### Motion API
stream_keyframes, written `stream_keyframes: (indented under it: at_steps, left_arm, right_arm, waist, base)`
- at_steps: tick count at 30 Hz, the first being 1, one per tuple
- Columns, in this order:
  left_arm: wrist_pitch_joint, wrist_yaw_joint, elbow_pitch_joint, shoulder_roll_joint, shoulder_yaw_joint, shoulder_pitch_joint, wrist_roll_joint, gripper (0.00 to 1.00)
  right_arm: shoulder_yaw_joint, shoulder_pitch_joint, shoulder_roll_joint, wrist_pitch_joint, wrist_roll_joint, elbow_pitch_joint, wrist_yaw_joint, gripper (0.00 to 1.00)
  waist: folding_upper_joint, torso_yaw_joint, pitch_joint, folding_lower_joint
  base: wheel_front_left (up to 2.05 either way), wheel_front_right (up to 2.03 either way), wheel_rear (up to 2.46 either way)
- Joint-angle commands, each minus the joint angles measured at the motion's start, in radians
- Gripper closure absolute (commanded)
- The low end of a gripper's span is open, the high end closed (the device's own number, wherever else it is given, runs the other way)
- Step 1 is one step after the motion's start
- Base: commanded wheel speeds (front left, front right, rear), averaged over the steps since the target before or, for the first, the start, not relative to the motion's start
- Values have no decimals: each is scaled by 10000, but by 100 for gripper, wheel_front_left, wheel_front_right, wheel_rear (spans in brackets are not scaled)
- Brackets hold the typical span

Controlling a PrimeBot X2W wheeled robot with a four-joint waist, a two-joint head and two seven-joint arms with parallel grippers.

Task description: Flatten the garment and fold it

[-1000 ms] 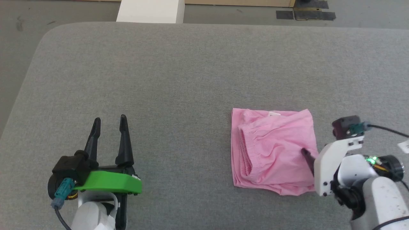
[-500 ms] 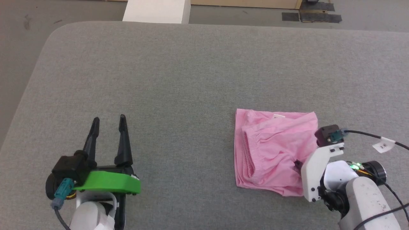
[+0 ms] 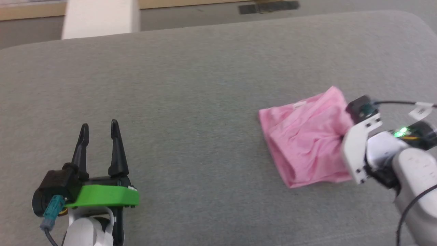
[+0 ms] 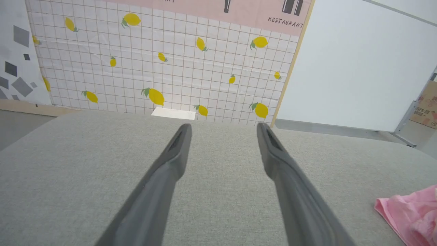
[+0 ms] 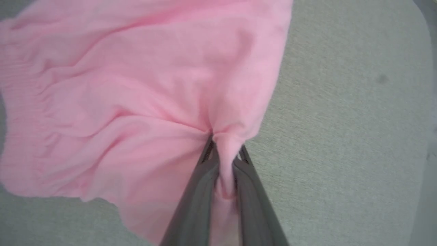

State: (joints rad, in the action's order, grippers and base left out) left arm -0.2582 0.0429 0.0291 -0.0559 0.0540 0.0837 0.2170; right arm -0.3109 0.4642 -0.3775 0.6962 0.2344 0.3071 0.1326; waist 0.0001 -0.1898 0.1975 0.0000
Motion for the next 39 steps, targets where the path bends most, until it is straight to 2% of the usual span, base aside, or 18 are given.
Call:
stream_keyframes:
  at_steps: [1,7,10,14,25,26,27,28,31,39]
  left_arm:
    - [-36,4,75,-72,26,216,-124,0]
    - [-1,-16,236,-366,1,614,-351,0]
    - [140,-60,430,-529,15,797,-447,0]
    - [476,-67,862,-871,49,1129,-611,0]
    - [1744,-151,2335,-1754,235,1462,-1080,0]
    - [1837,-162,2435,-1810,270,1426,-1100,0]
    - [1947,-177,2562,-1872,314,1380,-1116,0]
    - [2039,-190,2664,-1927,355,1343,-1132,0]
    - [2411,-223,3082,-2122,508,1187,-1120,0]
    - [2287,-314,2916,-1983,493,945,-931,0]
  right_arm:
    - [-55,344,-248,-33,108,92,-19,100]
    - [-91,1453,-1068,-494,166,764,-19,100]
    - [-9,1933,-1283,-732,60,1236,-19,100]
    - [601,2601,-1481,-1192,-234,2186,-19,100]
    - [3820,3857,-1106,-2860,-2278,4605,-19,100]
    - [4068,3926,-1041,-3094,-2518,4704,-19,96]
    - [4238,3983,-957,-3295,-2805,4854,-19,5]
    - [4431,4042,-876,-3392,-2957,4999,-19,0]
    - [5309,4387,-613,-4098,-3822,5460,-19,0]
    - [5678,5047,-568,-5452,-4209,5658,-19,0]
  waist:
    - [-1,-1415,622,0]
    - [-1,-2365,1373,0]
    - [-1,-2632,1807,0]
    - [-1,-2753,2524,0]
    - [-1,-2538,3900,0]
    - [-1,-2537,3937,0]
    - [-1,-2541,3982,0]
    - [-1,-2552,4019,0]
    - [-1,-2632,4037,0]
    - [-1,-2512,3345,0]
  base:
    - [0,0,0]
    - [0,0,0]
    - [0,0,0]
    - [0,0,0]
    - [0,0,0]
    - [0,0,0]
    - [0,0,0]
    - [0,0,0]
    - [0,0,0]
    - [0,0,0]
